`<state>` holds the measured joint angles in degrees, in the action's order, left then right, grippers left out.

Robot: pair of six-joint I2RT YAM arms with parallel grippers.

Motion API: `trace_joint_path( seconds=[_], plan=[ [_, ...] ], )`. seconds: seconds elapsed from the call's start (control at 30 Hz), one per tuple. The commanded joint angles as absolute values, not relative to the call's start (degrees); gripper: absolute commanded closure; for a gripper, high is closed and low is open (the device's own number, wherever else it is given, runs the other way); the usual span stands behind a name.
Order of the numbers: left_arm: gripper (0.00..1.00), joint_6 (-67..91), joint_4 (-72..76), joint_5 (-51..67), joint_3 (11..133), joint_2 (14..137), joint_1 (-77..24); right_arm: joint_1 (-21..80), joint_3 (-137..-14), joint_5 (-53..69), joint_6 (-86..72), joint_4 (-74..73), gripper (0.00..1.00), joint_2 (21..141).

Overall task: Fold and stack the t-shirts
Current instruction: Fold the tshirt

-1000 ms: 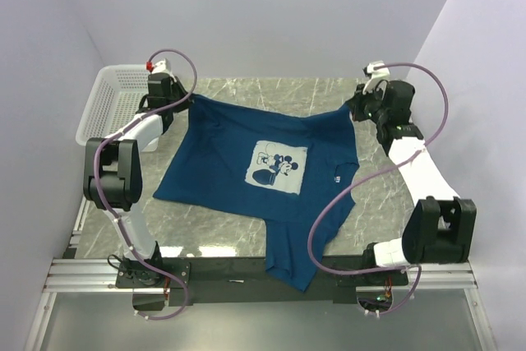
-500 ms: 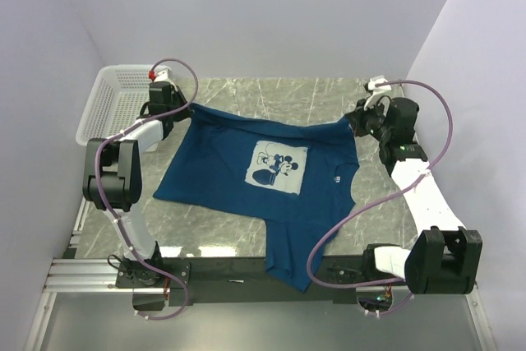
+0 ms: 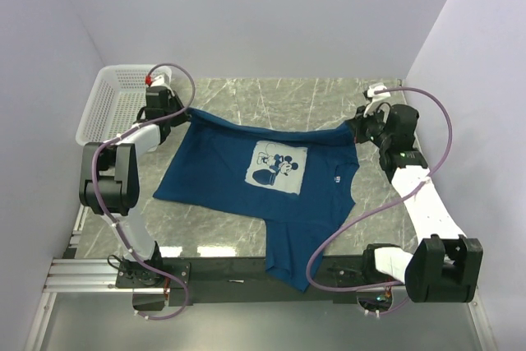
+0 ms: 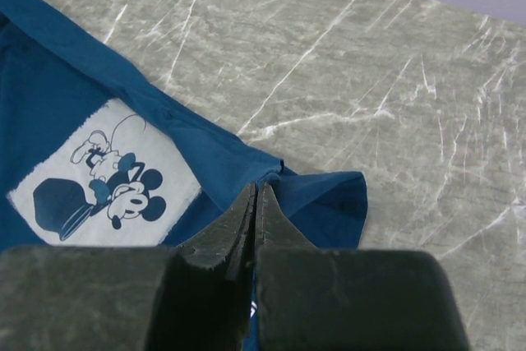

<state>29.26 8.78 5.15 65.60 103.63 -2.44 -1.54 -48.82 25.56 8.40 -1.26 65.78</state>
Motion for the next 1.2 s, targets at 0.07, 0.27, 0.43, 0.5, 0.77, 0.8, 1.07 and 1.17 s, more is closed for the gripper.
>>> trace_joint_path(
  seconds=[0.07, 0.27, 0.43, 0.5, 0.77, 0.8, 1.07, 1.17],
  plan=[
    [0.99, 27.95, 10.20, 5.45, 64.07, 100.28, -2.11, -2.29, -47.81, 25.23, 9.14, -1.05, 1.00, 62.93],
    [0.81, 29.53, 8.70, 3.17, 60.21, 96.69, -2.02, -2.29, -47.02, 25.22, 9.58, -1.67, 1.00, 62.58],
    [0.54, 31.73, 10.19, 3.95, 54.94, 89.22, -2.02, -2.29, -46.06, 25.31, 10.02, -1.93, 1.00, 62.67],
    [0.52, 31.99, 10.37, 5.27, 53.62, 86.24, -2.02, -2.29, -45.88, 25.66, 10.20, -2.37, 1.00, 62.93],
    [0.47, 30.33, 8.62, 4.14, 51.15, 75.07, -2.02, -2.37, -45.35, 25.93, 11.77, -4.22, 1.00, 61.35],
    [0.45, 29.89, 8.09, 2.91, 50.98, 72.80, -1.93, -2.29, -45.18, 26.10, 11.95, -4.74, 1.00, 61.00],
    [0.18, 28.04, 1.32, -3.60, 48.08, 62.06, -1.14, -2.37, -43.95, 27.95, 14.06, -7.38, 1.00, 58.36],
    [0.17, 27.77, 0.62, -2.99, 46.06, 58.37, -0.97, -2.29, -43.68, 28.47, 14.85, -8.61, 1.00, 57.92]
  ],
)
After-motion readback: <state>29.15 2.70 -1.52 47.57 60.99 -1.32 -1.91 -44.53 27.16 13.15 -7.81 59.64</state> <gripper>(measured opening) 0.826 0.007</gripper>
